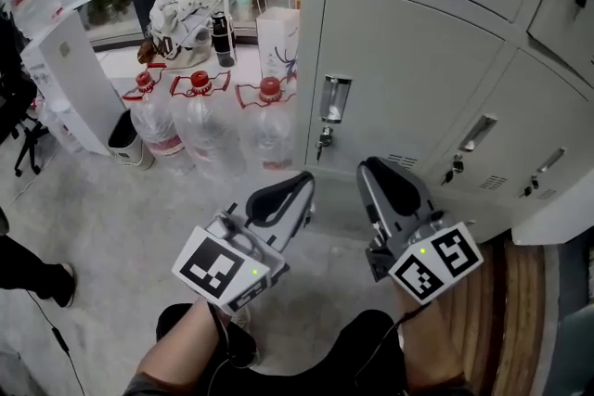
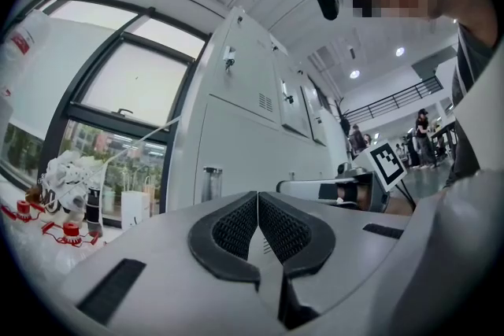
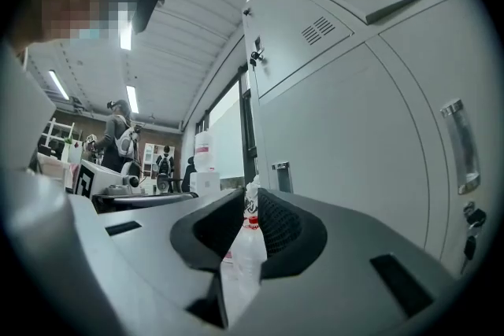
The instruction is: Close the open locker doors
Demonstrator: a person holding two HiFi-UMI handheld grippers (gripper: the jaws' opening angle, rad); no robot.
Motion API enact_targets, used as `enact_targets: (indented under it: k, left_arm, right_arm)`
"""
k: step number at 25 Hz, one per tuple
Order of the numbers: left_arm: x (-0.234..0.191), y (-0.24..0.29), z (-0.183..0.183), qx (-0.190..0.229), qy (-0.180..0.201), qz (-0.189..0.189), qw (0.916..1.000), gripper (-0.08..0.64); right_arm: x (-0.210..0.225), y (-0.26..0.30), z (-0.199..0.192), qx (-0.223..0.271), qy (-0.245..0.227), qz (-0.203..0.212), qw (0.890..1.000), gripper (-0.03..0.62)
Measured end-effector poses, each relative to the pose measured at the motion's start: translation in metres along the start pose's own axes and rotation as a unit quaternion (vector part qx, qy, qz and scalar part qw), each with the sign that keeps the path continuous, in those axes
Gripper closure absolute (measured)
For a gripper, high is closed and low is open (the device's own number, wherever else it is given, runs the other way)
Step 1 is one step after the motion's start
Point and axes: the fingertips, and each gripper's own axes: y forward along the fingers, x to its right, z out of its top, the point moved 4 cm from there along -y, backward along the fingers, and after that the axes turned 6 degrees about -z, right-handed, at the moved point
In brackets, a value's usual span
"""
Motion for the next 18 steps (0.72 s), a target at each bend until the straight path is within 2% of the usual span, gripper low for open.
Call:
enact_targets:
  k: [5,9,12,18]
  left_arm:
    - [0.023,0.006,0.0,-0.009,0.002,-0.002,1.0,0.55]
    - [0.038,0.007,-0.002,-0.007,0.003,-0.011,0.9999,0.549]
    - [0.046,0.007,-0.003,-0.012,-0.004,-0.005,0.9999,0.55]
    - [0.055,0.008,-0.008,0.0,-0.008,-0.018,0.9998,0.55]
  right_arm:
    - [0.001,-0.038,0.005,0.007,0.006,-0.003,1.0,0.546]
    - [0.001,-0.06,-0.002,-0.001,0.016,-0.005,1.0,0.546]
    - [0.001,-0.074,-0.009,-0.008,0.025,-0.003,1.0,0.546]
    - [0.005,-0.091,-0.018,-0.013,0.04,-0.014,0.999,0.546]
